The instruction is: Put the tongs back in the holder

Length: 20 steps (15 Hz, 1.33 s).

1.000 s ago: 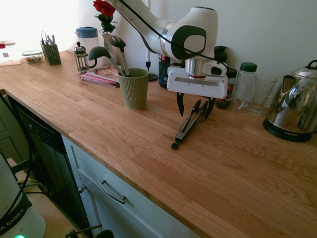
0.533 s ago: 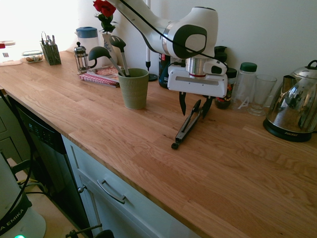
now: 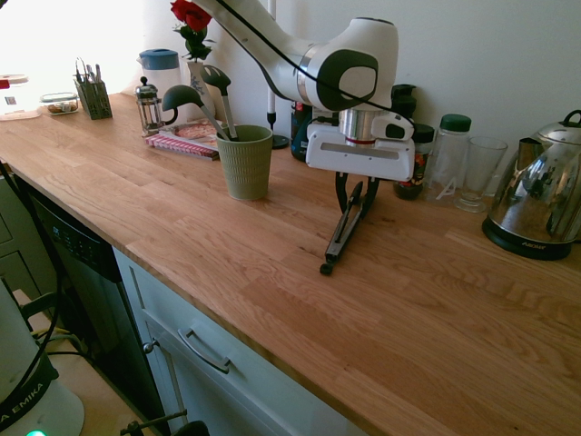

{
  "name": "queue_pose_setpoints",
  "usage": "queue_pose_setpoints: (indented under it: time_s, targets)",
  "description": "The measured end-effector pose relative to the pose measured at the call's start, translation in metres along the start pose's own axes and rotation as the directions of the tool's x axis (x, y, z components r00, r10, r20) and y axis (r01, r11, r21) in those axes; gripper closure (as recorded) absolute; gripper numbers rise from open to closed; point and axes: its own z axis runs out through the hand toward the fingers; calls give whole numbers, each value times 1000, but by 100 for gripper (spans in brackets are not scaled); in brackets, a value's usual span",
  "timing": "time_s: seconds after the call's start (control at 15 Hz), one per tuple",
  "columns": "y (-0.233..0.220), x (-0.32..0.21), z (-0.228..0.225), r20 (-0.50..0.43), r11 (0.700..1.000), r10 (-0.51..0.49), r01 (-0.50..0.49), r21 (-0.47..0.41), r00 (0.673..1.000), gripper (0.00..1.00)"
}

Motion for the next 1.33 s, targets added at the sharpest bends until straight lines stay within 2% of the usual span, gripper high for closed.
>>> queue_pose_setpoints:
  time_s: [0.6, 0.8, 1.0, 1.2, 1.33]
  targets:
    - [4, 9, -2, 7, 1000, 12, -12, -3, 1000, 100]
    - [1, 14, -19, 7, 999, 35, -35, 32, 999, 100]
    - [-1, 13, -81, -25, 996, 58, -56, 74, 998, 100]
    - [-5, -11, -165, -76, 992, 61, -52, 115, 995, 100]
    - [-8, -25, -201, -109, 989, 61, -45, 137, 992, 100]
